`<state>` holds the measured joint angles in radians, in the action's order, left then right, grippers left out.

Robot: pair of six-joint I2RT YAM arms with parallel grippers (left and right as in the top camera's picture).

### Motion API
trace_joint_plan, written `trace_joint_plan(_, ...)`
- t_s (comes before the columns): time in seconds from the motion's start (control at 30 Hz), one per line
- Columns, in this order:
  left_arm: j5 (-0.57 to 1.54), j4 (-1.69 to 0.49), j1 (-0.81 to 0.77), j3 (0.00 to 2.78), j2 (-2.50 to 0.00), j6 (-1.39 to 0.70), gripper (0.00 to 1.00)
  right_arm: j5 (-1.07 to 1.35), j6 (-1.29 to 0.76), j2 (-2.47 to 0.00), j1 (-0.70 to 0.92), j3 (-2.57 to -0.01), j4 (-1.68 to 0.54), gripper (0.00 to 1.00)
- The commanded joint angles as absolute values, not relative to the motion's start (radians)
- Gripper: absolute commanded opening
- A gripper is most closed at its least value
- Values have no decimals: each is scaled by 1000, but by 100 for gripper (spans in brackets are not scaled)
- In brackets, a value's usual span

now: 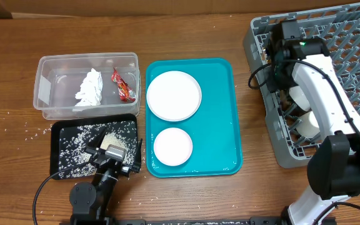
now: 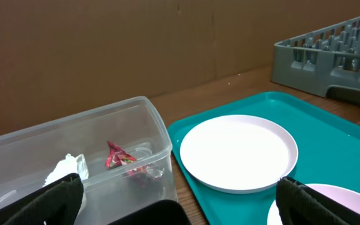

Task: Sort waste into correct bins and load items into the dishwasher
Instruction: 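Reach the right gripper to the small white plate and grasp its rim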

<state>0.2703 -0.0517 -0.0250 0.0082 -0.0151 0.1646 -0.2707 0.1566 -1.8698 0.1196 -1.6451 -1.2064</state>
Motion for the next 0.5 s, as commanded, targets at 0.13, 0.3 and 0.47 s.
trace_joint_plan(0.13,281,-50,-18,4,-5,179,100,419,51,-1843,252,-1713,-1272,52)
trace_joint_plan(0.3,281,-50,-18,4,-5,179,100,478,-90,-1843,419,-1609,-1164,44)
trace_joint_plan(0.47,281,-50,-18,4,-5,179,100,245,-390,-1843,564,-1461,-1024,52)
